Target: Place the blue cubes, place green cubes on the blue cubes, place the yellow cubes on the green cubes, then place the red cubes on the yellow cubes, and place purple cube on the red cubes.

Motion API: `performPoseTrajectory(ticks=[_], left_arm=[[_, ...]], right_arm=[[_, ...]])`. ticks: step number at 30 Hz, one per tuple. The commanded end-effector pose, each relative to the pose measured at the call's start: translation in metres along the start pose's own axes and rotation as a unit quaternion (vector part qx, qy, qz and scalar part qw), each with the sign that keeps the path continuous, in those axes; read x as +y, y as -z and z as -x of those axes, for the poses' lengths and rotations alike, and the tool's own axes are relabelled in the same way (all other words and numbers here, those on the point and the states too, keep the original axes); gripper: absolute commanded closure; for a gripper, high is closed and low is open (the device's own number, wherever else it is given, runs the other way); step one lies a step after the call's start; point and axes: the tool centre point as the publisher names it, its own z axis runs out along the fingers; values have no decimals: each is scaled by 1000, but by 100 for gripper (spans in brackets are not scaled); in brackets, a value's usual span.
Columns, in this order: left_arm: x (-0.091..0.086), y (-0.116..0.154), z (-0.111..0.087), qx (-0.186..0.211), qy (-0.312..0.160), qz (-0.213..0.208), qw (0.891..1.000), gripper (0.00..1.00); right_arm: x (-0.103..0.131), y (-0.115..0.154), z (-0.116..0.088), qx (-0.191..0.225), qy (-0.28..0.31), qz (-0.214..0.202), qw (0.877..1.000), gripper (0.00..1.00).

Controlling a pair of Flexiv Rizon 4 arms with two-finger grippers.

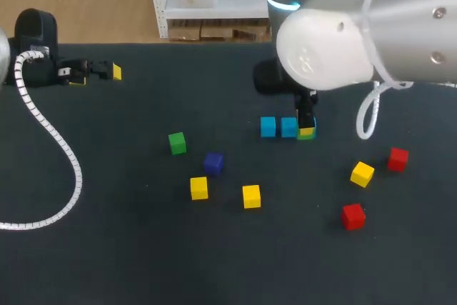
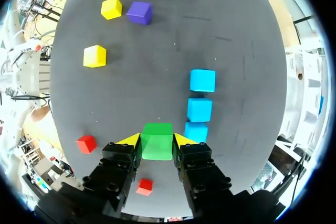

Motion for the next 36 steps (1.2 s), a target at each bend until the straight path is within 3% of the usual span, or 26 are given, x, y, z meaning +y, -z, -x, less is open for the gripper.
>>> performPoseTrajectory(ticks=[1, 36], left_arm=[[0, 0, 0, 0, 0, 0, 1000, 0], [0, 0, 0, 0, 0, 0, 1000, 0]], right_arm=[[-15, -7, 6, 1, 5, 16, 1000, 100], [-46, -15, -5, -19, -2, 24, 1000, 100]])
